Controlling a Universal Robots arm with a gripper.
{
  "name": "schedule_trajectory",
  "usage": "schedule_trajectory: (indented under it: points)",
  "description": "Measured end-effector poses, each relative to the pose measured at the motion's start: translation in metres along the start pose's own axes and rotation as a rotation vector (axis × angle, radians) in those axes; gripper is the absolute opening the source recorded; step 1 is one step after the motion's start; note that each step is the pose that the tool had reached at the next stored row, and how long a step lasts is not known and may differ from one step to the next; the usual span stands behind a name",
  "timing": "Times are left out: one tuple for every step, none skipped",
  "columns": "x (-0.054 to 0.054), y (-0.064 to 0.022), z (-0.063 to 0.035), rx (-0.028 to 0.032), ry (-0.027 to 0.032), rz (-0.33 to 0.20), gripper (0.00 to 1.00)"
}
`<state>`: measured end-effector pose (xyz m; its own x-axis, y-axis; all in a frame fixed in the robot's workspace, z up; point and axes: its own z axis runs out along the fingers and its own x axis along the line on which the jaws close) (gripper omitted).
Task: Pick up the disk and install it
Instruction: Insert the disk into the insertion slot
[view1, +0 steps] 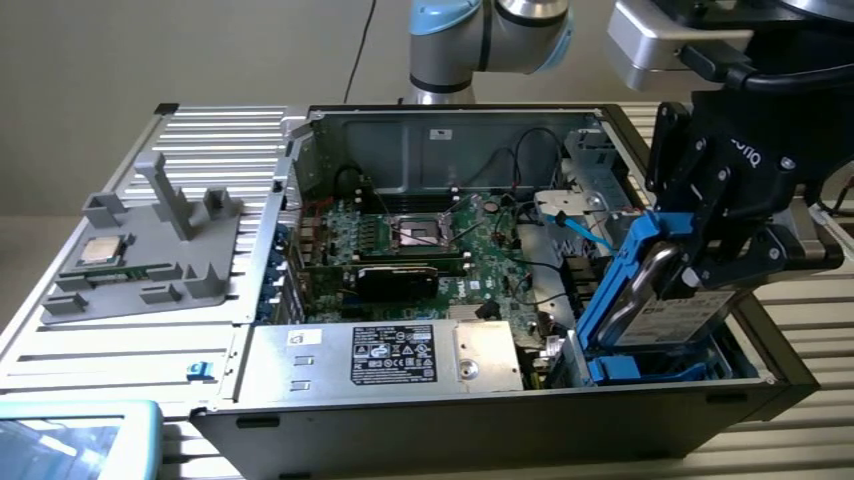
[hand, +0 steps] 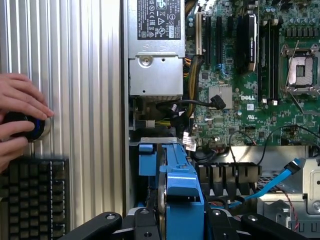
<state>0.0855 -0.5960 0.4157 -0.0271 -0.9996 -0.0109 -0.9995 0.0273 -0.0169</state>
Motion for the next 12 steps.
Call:
schedule_trajectory:
  points:
    - [0.0001,0.0,0.0001,0.0,-0.0001,0.0,0.37]
    - [0.0002,0.0,0.0002,0.0,-0.0002,0.0,0.37]
    - [0.0003,0.0,0.0002,0.0,-0.0001,0.0,0.37]
    - [0.0005,0.0,0.0003,0.0001,-0.0001,0.0,0.37]
    - [0.0006,0.0001,0.0004,0.0,-0.0002,0.0,0.37]
    - [0.0006,0.0001,0.0004,0.0,0.0001,0.0,0.37]
    - [0.0007,0.0001,0.0005,0.0,0.0002,0.0,0.37]
    - [0.0007,0.0001,0.0006,0.0,0.0002,0.0,0.37]
    - [0.0007,0.0002,0.0009,0.0,0.0,0.0,0.37]
    - [0.0007,0.0002,0.0011,0.0001,0.0,0.0,0.37]
    - [0.0007,0.0002,0.0013,0.0001,0.0,0.0,0.37]
    - [0.0007,0.0002,0.0016,0.0,-0.0001,0.0,0.37]
